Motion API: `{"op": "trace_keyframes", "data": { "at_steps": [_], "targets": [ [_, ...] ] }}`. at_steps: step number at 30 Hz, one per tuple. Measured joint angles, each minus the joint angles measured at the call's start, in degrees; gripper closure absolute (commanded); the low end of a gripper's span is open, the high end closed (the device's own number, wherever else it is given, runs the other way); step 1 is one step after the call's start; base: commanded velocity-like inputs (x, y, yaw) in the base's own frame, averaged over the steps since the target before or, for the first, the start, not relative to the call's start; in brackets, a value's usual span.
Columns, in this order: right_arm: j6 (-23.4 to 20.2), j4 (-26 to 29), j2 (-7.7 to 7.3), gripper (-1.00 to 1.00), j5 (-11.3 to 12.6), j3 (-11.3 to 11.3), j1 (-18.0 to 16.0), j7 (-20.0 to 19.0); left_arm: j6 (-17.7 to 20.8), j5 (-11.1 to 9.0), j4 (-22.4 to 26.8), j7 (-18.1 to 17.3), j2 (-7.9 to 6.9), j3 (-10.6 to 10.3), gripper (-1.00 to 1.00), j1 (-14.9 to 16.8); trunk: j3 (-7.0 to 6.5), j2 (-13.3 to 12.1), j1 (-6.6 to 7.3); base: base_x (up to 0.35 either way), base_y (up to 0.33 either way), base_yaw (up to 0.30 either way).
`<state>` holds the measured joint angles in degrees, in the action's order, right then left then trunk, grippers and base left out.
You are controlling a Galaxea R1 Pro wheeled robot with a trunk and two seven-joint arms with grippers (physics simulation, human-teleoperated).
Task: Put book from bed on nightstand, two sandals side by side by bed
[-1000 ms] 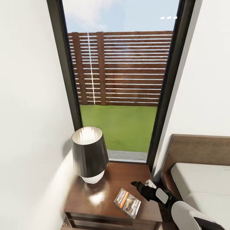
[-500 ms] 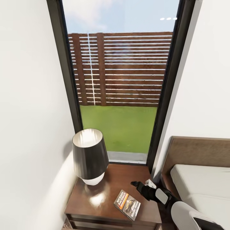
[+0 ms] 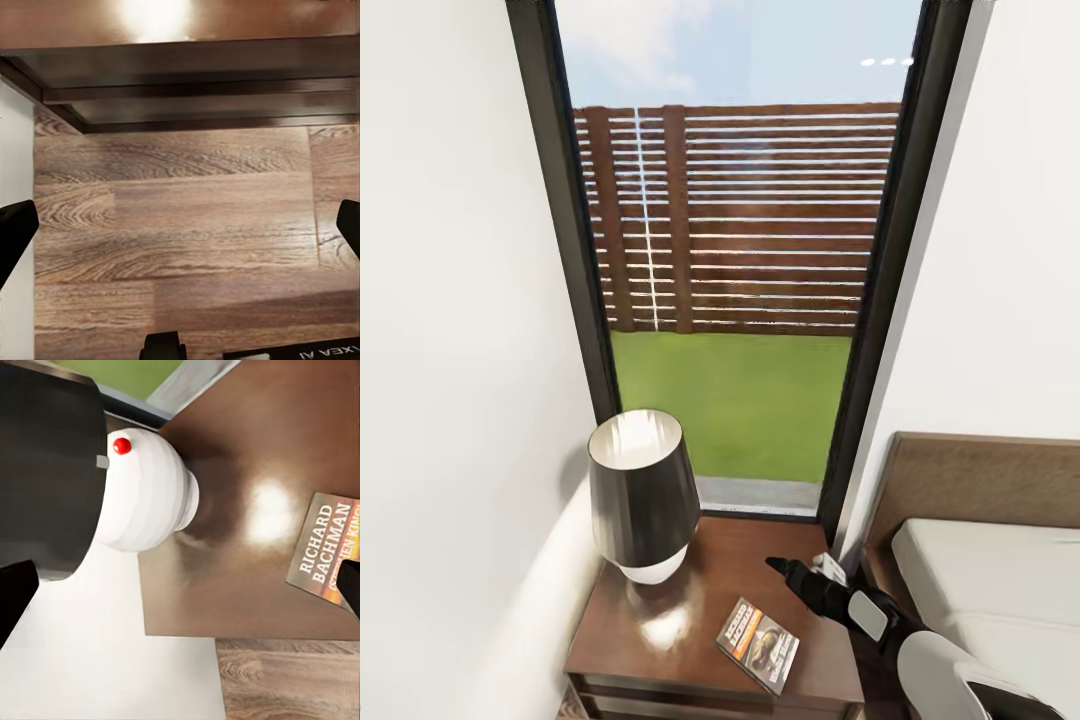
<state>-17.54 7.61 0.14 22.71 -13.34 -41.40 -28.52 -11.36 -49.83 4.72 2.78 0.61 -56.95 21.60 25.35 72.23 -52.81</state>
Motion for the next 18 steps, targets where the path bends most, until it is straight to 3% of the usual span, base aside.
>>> {"op": "trace_keyframes", "data": {
  "at_steps": [8,18],
  "targets": [
    [0.12,-0.01,-0.05,-1.00,-0.19,0.03,0.01,-1.68,0.00,-0.01,-0.02,0.00,0.00,0.01,-1.00,-0.01,-1.44,-3.21,1.76,0.000,0.000,0.000],
    [0.32,-0.19,0.13,-1.00,-0.09,3.13,0.07,-1.50,-0.37,0.05,-0.08,0.00,0.00,-0.02,-1.00,-0.01,-3.23,-7.22,3.96,0.000,0.000,0.000]
  ]
}}
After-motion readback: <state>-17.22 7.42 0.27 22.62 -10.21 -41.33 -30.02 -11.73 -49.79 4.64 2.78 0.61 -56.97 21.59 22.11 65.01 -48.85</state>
